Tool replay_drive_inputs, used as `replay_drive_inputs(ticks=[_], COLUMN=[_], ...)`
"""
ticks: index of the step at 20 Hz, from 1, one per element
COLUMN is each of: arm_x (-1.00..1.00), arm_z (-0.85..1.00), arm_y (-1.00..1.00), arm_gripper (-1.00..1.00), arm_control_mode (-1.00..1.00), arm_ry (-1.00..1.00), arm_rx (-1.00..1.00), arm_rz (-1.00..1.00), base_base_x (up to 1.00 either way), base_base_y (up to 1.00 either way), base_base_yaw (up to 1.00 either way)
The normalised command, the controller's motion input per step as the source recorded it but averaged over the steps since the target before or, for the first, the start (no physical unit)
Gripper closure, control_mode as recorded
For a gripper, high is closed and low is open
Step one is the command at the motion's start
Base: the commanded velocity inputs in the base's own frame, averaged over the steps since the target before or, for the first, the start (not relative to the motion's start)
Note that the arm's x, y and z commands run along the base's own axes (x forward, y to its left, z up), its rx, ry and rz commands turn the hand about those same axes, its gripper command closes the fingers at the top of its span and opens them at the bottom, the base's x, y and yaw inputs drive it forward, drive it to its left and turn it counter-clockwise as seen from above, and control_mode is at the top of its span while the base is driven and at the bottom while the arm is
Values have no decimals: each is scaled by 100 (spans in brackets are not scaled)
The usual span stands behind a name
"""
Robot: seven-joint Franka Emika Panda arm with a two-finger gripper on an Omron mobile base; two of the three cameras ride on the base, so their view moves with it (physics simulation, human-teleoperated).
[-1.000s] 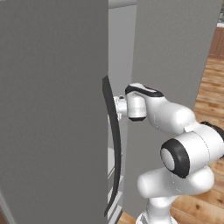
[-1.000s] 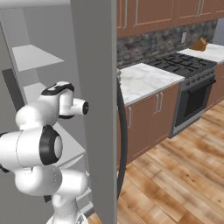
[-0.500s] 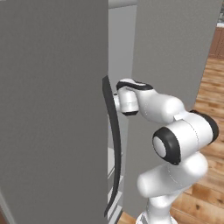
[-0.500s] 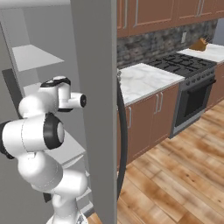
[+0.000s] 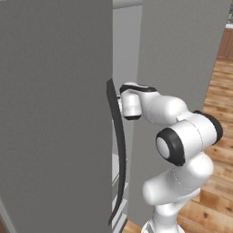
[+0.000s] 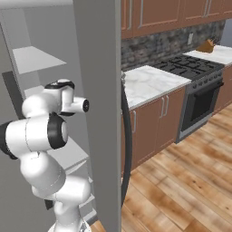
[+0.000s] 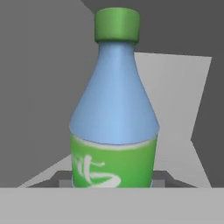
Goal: Take the bottled waters from the counter and place them in the freezer to freeze. Close the freezer door after placing the bottles.
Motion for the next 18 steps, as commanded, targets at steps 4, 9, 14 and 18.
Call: replay_drive_inputs(ticks=[4, 9, 14, 18], arm_x=[18, 19, 23, 24], arm_z=[-22, -3, 0, 0], arm_y=[8, 15, 8, 8], arm_gripper=[100, 100, 100, 100], arm_control_mode=[-100, -100, -100, -100], arm_ry=[-16, -1, 4, 6], arm_rx=[-2, -1, 0, 0], arm_rz=[0, 0, 0, 0], base_base_x=[0, 0, 0, 0], base_base_y=[0, 0, 0, 0], base_base_yaw=[0, 0, 0, 0])
